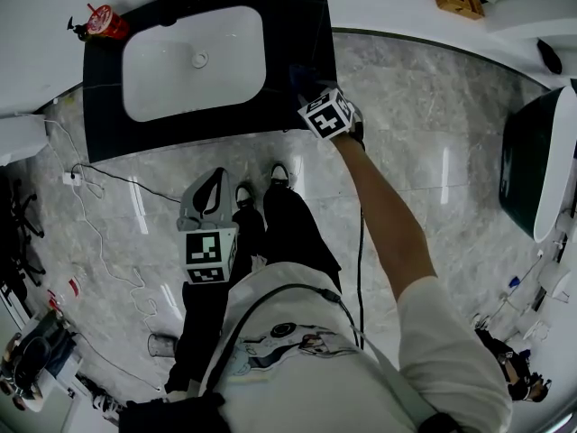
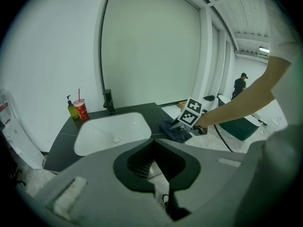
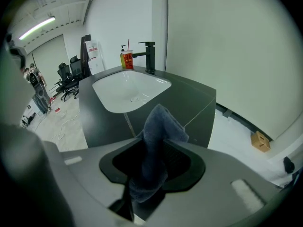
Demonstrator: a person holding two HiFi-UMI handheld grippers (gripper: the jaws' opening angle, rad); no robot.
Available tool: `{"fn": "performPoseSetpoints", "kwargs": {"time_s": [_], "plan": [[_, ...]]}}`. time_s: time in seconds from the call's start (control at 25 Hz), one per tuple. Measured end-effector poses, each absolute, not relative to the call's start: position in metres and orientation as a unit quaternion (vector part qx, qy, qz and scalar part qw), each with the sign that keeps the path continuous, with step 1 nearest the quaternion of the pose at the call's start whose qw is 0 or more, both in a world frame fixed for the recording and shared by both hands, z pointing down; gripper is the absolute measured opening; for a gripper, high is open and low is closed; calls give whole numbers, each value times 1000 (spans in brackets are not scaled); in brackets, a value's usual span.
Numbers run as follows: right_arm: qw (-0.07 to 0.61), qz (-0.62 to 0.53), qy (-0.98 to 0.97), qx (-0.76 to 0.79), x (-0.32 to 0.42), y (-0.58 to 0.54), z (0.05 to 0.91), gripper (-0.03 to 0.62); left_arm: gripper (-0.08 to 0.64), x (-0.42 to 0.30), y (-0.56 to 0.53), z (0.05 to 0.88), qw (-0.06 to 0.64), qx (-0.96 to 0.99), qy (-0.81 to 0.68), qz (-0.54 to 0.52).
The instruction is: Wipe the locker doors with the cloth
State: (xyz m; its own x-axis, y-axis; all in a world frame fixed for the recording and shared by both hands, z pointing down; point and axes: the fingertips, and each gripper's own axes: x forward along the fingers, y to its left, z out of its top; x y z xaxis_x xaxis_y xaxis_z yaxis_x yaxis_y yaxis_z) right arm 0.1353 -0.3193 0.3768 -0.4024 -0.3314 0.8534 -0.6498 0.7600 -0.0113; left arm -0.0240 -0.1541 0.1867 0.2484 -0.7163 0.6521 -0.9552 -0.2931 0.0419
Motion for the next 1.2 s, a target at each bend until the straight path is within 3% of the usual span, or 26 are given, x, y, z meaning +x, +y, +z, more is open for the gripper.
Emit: {"fn": "performPoseSetpoints", "kwargs": {"time_s": [0.28, 0.4, 0.52, 0.68, 1.2], "plan": [[459, 200, -810, 306, 134, -322, 384, 181, 2, -21, -153, 189, 227, 760, -548, 267], [466, 210, -803, 308, 134, -325, 386, 160, 2, -22, -152, 192, 230, 758, -549, 268], [477, 202, -798, 307, 133, -327, 386, 88, 2, -22, -151, 193, 232, 756, -551, 267], [472, 193, -802, 312, 137, -323, 380, 63, 2, -17, -149, 190, 229, 757, -551, 265], [350, 127, -841, 393, 140, -286, 273, 63, 2, -46, -126, 167, 201, 760, -571, 237]]}}
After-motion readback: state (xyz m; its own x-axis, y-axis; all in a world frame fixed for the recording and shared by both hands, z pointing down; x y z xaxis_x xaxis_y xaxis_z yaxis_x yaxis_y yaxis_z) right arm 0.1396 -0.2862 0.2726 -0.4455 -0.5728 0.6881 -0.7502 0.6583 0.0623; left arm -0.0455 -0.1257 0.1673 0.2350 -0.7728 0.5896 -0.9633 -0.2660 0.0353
